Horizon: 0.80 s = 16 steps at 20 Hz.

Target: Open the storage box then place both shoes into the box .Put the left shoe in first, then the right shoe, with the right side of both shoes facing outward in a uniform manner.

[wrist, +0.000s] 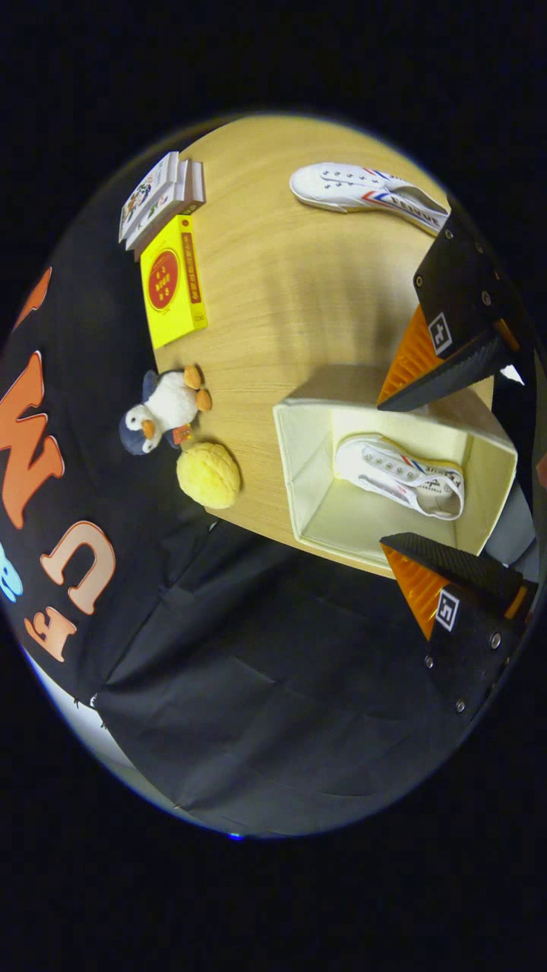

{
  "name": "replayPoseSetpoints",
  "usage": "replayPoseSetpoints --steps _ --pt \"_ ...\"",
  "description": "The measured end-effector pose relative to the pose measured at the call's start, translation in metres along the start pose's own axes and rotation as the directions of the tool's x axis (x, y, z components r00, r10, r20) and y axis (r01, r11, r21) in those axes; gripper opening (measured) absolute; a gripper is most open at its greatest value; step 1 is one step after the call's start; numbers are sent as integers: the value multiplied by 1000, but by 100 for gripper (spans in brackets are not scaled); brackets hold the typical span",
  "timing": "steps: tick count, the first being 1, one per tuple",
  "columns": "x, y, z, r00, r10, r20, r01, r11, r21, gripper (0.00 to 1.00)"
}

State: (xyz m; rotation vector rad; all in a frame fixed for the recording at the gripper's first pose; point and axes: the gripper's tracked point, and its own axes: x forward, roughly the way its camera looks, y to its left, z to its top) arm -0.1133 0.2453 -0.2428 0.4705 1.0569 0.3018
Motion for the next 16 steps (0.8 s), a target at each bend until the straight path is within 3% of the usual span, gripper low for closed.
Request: replayPoseSetpoints --steps 3,7,12,16 --pt "-26 -44 11 996 -53 75 55 998 -21 96" --pt "-53 -131 4 968 -225 116 231 972 -43 96" --pt "-79 -230 -29 914 -398 83 401 916 -21 97" --pt "-85 -281 -57 880 -473 39 475 878 -66 96"
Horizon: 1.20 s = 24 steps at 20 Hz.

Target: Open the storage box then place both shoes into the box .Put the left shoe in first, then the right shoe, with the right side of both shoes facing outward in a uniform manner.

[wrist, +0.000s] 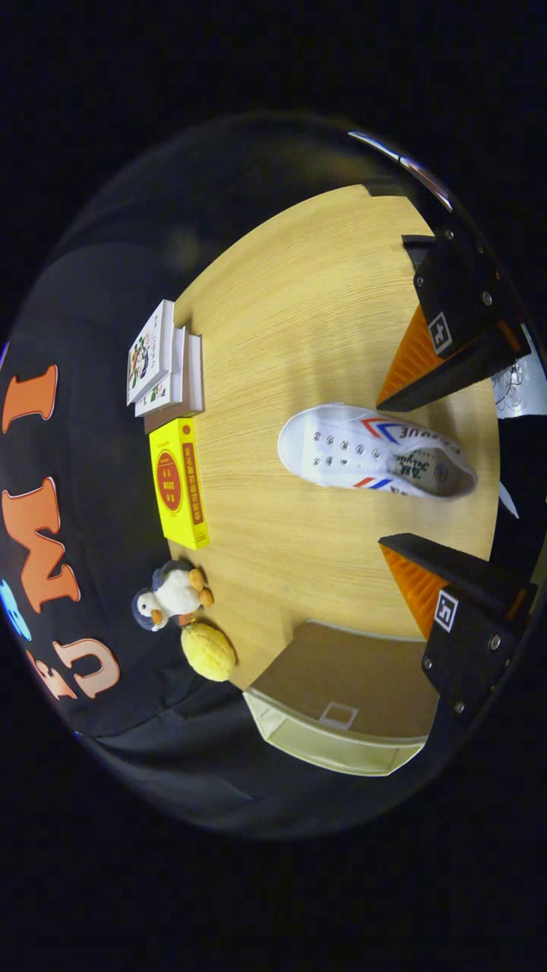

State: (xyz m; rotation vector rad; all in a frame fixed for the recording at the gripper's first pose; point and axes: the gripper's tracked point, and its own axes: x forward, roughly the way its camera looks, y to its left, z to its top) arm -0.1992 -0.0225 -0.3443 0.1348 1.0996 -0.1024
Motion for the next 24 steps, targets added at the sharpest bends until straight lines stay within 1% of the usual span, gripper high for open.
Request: replayPoseSetpoints --steps 3,7,9,11,12,14,15,16,17,18,19,21,23,24 --pt "12 -22 -21 999 -38 -34 37 998 -42 93" --pt "33 -35 -41 995 -55 -80 47 994 -97 86" --pt "41 -37 -42 995 -56 -78 46 992 -120 83" --pt "46 -37 -42 995 -55 -80 45 991 -127 79" --pt "49 -36 -42 996 -51 -79 41 990 -132 73" --pt "54 -31 -45 996 -37 -85 25 991 -134 66" --pt "55 -30 -42 997 -31 -72 22 992 -125 65" --pt "58 -28 -40 998 -21 -59 14 994 -112 59" --pt "59 -24 -41 998 4 -68 -10 996 -93 57" --pt "61 -21 -39 997 25 -67 -29 997 -67 48" --pt "62 -21 -40 997 37 -68 -40 998 -46 43" --pt "61 -21 -39 997 46 -59 -47 999 -8 33" --pt "63 -29 -40 997 38 -66 -31 995 92 23" --pt "65 -32 -40 997 37 -73 -27 990 139 10"
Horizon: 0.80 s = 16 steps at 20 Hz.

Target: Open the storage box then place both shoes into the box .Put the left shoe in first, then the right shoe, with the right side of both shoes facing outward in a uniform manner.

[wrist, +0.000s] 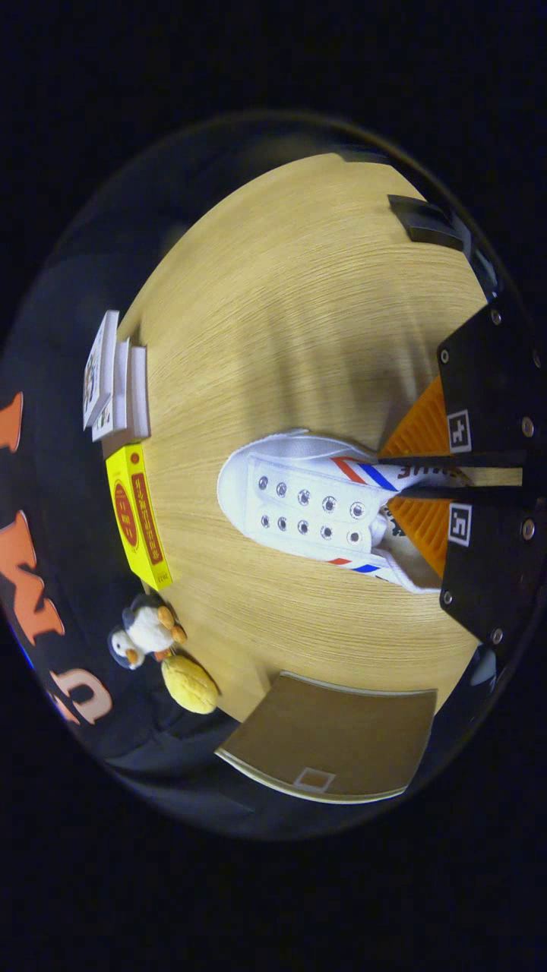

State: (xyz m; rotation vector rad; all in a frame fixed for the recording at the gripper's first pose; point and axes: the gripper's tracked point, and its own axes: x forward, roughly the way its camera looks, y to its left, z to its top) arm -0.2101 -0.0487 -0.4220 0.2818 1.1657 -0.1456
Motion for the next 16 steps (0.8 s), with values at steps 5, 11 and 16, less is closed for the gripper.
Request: replayPoseSetpoints --steps 5,11,16 --pt "-15 6 25 1000 16 23 -17 998 67 2" --pt "-35 36 65 990 74 117 -88 989 120 1" --pt "-75 64 101 980 81 184 -93 994 56 1"
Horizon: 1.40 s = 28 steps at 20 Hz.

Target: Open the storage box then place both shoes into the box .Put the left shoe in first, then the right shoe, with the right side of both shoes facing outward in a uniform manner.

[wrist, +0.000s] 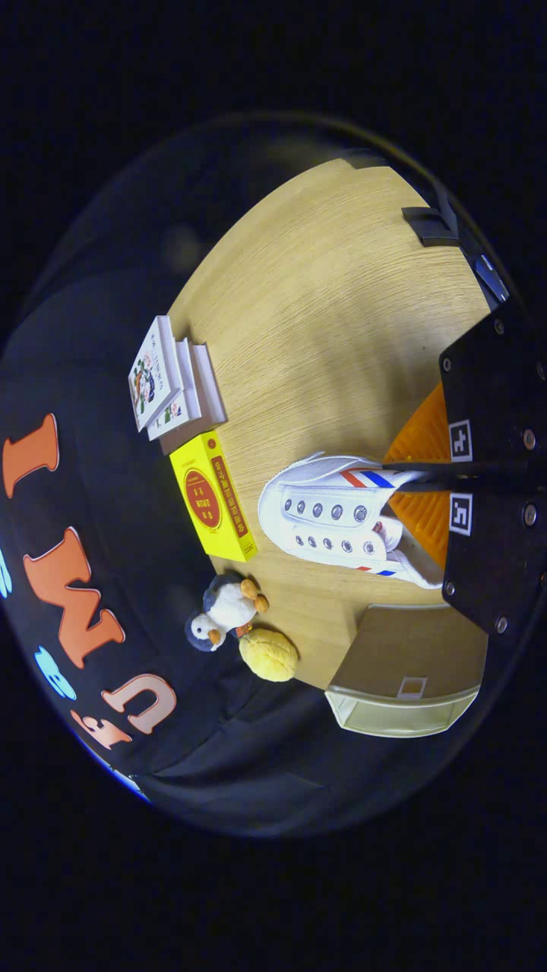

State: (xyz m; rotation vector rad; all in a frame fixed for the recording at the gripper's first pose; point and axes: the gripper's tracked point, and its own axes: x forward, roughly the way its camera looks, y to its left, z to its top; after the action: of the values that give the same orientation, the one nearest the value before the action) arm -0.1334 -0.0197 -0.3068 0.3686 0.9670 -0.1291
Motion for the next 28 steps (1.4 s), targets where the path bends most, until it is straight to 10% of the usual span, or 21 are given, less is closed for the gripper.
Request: replayPoseSetpoints --steps 17,28 --pt "-44 220 -13 959 271 -82 -281 948 -148 1" --pt "-17 275 -88 927 255 -274 -310 934 -180 2"
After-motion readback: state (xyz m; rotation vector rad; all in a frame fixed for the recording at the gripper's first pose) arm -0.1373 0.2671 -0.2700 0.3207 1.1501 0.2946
